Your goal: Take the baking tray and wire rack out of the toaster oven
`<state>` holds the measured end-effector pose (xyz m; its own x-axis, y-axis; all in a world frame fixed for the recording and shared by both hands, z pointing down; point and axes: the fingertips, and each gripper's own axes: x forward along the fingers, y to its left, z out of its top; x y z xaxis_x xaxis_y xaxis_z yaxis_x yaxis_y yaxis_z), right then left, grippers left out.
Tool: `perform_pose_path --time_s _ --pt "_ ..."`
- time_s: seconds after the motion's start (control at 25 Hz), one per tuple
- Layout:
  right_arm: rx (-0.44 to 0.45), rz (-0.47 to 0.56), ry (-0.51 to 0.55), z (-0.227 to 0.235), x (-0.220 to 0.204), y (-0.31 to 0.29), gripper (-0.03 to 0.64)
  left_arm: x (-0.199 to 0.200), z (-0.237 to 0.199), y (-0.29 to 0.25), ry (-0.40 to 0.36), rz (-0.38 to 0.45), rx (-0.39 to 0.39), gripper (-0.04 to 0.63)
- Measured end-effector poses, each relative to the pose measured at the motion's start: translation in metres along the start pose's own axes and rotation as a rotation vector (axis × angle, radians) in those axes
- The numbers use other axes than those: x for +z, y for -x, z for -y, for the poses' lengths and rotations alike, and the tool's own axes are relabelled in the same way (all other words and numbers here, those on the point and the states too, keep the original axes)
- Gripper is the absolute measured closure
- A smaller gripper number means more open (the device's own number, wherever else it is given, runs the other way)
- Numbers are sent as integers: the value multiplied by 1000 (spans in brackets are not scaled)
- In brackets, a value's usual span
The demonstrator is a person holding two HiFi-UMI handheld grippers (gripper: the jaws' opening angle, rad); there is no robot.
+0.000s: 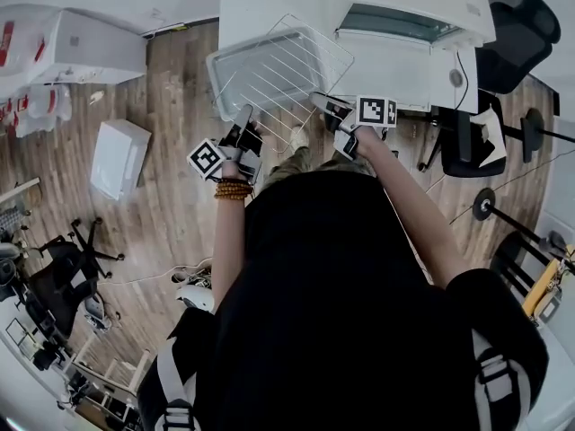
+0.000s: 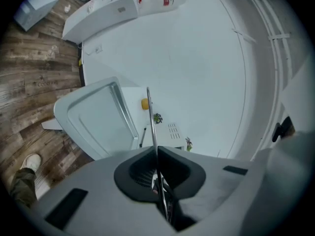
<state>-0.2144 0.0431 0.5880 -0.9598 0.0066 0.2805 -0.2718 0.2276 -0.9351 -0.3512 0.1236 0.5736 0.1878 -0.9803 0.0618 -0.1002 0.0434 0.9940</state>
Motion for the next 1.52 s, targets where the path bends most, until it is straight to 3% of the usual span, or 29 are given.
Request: perform_pose_path --time_s 0.16,0.28,0.44,0.6,0.84,0.96,1.08,1.16,1.36,1.52 --pt "-21 -46 27 4 3 -27 556 16 -18 9 -1 63 54 571" --pt "-47 -95 65 12 5 -41 554 20 -40 17 -9 69 145 571" --pt "-65 -140 85 19 10 -55 549 24 -41 15 4 71 88 571" --pt "-112 -166 104 30 16 -66 535 27 -57 12 -1 58 134 569" --pt "-207 -181 170 43 16 -75 505 27 -73 21 -114 -18 251 558" --pt "-256 -141 170 53 22 -70 502 24 -83 26 -151 -53 323 480" --pt "-279 -128 173 56 27 -69 475 27 -92 33 -153 -47 385 445" --pt "-310 -166 215 59 24 -69 374 29 -98 38 -153 -35 421 442" --pt "-466 -237 418 71 26 -59 342 36 -104 49 -172 13 481 437" --pt "-504 -239 527 64 33 -53 337 44 -107 60 -232 19 572 433"
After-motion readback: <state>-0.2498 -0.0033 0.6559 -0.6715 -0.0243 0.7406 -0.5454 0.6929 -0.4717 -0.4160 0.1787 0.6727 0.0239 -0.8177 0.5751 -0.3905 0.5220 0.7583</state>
